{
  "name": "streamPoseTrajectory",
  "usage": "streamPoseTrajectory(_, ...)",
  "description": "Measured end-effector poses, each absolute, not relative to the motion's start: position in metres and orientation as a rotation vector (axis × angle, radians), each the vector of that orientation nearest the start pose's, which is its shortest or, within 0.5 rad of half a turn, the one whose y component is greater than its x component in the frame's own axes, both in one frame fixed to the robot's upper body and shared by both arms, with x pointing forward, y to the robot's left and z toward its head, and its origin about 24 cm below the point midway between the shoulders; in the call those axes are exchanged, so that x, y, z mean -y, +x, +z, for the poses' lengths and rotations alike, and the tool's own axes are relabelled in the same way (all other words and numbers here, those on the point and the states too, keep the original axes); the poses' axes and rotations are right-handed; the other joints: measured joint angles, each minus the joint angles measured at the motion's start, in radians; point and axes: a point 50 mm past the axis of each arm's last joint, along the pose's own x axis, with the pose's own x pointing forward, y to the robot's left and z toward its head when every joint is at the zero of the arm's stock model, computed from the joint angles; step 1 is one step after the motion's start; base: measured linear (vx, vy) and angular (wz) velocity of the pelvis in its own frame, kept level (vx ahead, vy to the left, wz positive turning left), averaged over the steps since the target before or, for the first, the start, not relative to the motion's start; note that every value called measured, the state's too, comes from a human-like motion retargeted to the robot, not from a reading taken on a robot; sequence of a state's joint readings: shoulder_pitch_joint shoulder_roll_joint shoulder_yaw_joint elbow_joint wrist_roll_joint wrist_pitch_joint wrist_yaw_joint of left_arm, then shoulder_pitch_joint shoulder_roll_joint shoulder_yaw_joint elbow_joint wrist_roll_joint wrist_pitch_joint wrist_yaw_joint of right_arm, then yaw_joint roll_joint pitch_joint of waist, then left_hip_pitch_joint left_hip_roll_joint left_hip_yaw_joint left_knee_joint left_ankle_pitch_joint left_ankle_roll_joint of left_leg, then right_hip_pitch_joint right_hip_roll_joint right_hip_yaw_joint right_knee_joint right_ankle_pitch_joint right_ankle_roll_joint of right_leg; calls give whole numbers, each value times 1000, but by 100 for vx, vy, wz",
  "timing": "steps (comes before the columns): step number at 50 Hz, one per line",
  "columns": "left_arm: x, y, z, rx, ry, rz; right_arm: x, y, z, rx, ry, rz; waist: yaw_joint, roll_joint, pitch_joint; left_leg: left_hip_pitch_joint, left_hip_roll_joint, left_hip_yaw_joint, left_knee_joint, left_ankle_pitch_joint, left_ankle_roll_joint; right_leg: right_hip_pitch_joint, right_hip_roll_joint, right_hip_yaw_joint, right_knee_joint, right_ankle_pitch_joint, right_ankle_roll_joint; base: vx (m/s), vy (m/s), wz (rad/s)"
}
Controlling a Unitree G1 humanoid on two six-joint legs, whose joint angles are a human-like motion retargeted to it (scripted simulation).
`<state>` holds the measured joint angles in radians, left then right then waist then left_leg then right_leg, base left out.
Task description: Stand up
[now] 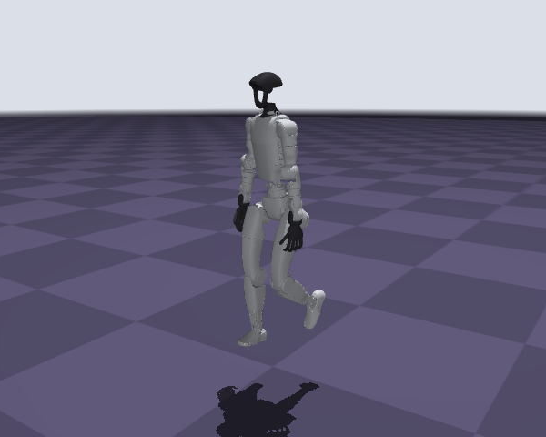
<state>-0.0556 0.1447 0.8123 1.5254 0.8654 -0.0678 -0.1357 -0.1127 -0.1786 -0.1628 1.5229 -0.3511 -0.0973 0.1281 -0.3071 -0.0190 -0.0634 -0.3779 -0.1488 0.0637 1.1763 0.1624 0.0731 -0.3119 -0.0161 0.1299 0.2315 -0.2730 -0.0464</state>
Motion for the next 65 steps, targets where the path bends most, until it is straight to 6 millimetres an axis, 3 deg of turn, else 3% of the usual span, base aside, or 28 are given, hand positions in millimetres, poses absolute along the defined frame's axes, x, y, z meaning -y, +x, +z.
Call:
streamPoseTrajectory(3, -217, -10, -175, -1570, 61, 7, 212, 111, -163, -1208, -293, 130, 41, -6, 5, -88, 41, -12, -114, -56, 5, 96, -3, 12, -44, -4, 27, 85, -26, -61)
streamPoseTrajectory(5, -218, -46, -172, -1667, 22, 29, 210, 132, -157, -1119, -310, 120, 69, 1, 4, -117, 51, -57, -279, -51, -35, 151, 3, 8, -65, -14, 38, 73, -19, -50)
streamPoseTrajectory(8, -215, -92, -162, -1802, -67, 76, 206, 158, -147, -1008, -323, 121, 109, 26, 15, -113, 69, -164, -632, 2, -141, 228, 37, 32, -79, -35, 43, 94, -19, -66)
streamPoseTrajectory(10, -212, -117, -155, -1879, -140, 121, 202, 172, -141, -955, -337, 133, 126, 54, 38, -78, 134, -196, -913, 65, -251, 290, 80, 60, -82, -42, 54, 74, -12, -72)
streamPoseTrajectory(12, -208, -137, -149, -1941, -210, 175, 199, 178, -139, -931, -349, 145, 136, 83, 59, -72, 210, -105, -1106, 92, -326, 353, 122, 98, -80, -41, 73, 82, -12, -61)
streamPoseTrajectory(15, -198, -154, -144, -1976, -314, 266, 196, 173, -141, -942, -356, 165, 136, 66, 53, -67, 204, 56, -1205, 95, -335, 413, 94, 130, -71, 0, 121, 95, -8, -46)
streamPoseTrajectory(16, -196, -155, -143, -1970, -346, 299, 194, 167, -145, -964, -350, 179, 138, 59, 48, -53, 201, 46, -1178, 94, -300, 428, 96, 152, -64, 37, 139, 111, -12, -58)
streamPoseTrajectory(18, -194, -154, -144, -1949, -400, 360, 191, 148, -153, -1026, -333, 211, 135, 46, 21, -46, 197, 57, -1128, 122, -242, 445, 93, 170, -41, 133, 199, 120, -14, -64)
streamPoseTrajectory(20, -193, -146, -147, -1920, -433, 399, 188, 118, -163, -1119, -308, 239, 145, 24, -21, -50, 177, -64, -1099, 152, -213, 437, 68, 151, 15, 298, 305, 102, -28, -85)
streamPoseTrajectory(22, -205, -125, -153, -1858, -417, 411, 184, 90, -171, -1215, -273, 256, 132, 25, -17, -47, 275, -89, -1003, 69, -235, 402, 152, 41, 144, 506, 308, 94, -85, -63)
streamPoseTrajectory(23, -211, -111, -156, -1819, -401, 397, 186, 79, -173, -1260, -262, 257, 126, 21, -4, -33, 276, -126, -969, 33, -229, 370, 187, 15, 244, 570, 308, 91, -82, -51)
streamPoseTrajectory(25, -224, -75, -163, -1738, -342, 350, 190, 59, -175, -1344, -236, 266, 102, 49, 18, -6, 353, -88, -906, -36, -232, 277, 203, -124, 415, 613, 308, 84, -44, -25)
streamPoseTrajectory(27, -236, -35, -167, -1664, -234, 279, 196, 35, -177, -1425, -210, 264, 62, 84, 28, 33, 367, -58, -896, -68, -198, 194, 253, -88, 543, 499, 308, 85, 30, 57)
streamPoseTrajectory(30, -247, 30, -167, -1530, -52, 177, 204, -3, -177, -1513, -176, 213, 28, 102, 34, 118, 323, -41, -930, -92, -143, 84, 250, -2, 612, 401, 308, 70, 58, 45)
streamPoseTrajectory(32, -249, 78, -162, -1400, 49, 128, 213, -22, -175, -1545, -144, 146, 14, 80, 34, 186, 264, 17, -986, -89, -109, -11, 216, 71, 628, 310, 295, 62, 36, 35)
streamPoseTrajectory(35, -255, 145, -143, -1189, 160, 107, 219, -49, -171, -1602, -87, 73, -44, 63, 39, 278, 236, 13, -1026, -111, -102, -119, 193, 29, 512, 240, 187, 74, -4, 67)
streamPoseTrajectory(38, -255, 199, -119, -995, 216, 99, 225, -68, -167, -1667, -58, 25, -83, 29, 36, 360, 189, 28, -1043, -141, -78, -171, 179, 30, 285, 181, 72, 73, -12, 49)
streamPoseTrajectory(40, -251, 227, -103, -893, 240, 90, 229, -77, -165, -1706, -46, -8, -102, 3, 30, 411, 145, 11, -1044, -165, -51, -189, 144, 14, 106, 172, -4, 70, -12, 54)
streamPoseTrajectory(43, -240, 253, -87, -791, 263, 69, 233, -87, -162, -1741, -29, -49, -125, -4, 18, 474, 110, -39, -1037, -173, -25, -208, 100, -71, -159, 184, -102, 90, -17, 55)
streamPoseTrajectory(45, -233, 262, -82, -751, 271, 46, 234, -90, -161, -1748, -22, -73, -118, 22, 3, 497, 120, -49, -1023, -155, -22, -207, 120, -101, -290, 139, -173, 80, -17, 26)
streamPoseTrajectory(47, -226, 262, -84, -746, 280, 11, 235, -93, -160, -1752, -9, -95, -124, 32, -7, 516, 107, -85, -979, -115, -15, -189, 108, -105, -281, 149, -177, 97, -25, 60)
streamPoseTrajectory(50, -218, 246, -98, -795, 298, -43, 233, -91, -161, -1749, 14, -115, -142, 20, -34, 526, 48, -132, -852, 16, -8, -153, 21, -205, -184, 174, -158, 98, -28, 99)
streamPoseTrajectory(53, -212, 210, -122, -920, 317, -101, 228, -78, -164, -1718, 36, -108, -76, 1, -47, 450, -6, -70, -594, 306, -55, -133, 17, -83, -107, 206, -165, 99, -30, 24)
streamPoseTrajectory(55, -208, 177, -140, -1032, 315, -136, 226, -60, -168, -1682, 29, -81, -48, 6, -29, 343, 58, 17, -318, 361, -91, -116, 24, -67, -35, 169, -153, 85, -20, 17)
streamPoseTrajectory(57, -212, 142, -154, -1155, 281, -141, 228, -25, -172, -1608, -36, -26, -22, -8, -10, 239, 44, 46, -131, 338, -74, -75, -8, -56, -8, 128, -120, 78, -14, -13)
streamPoseTrajectory(60, -221, 83, -168, -1355, 198, -124, 227, 43, -171, -1448, -169, 72, -14, -15, 30, 97, 32, 35, 18, 155, -28, -8, -18, -59, -3, 81, -119, 50, -7, -15)
streamPoseTrajectory(65, -222, -29, -172, -1687, 31, -53, 215, 145, -151, -1132, -343, 165, 22, 0, 71, -84, 85, -8, -109, -11, -116, 71, 17, -33, -13, 30, -136, 53, -16, -14)
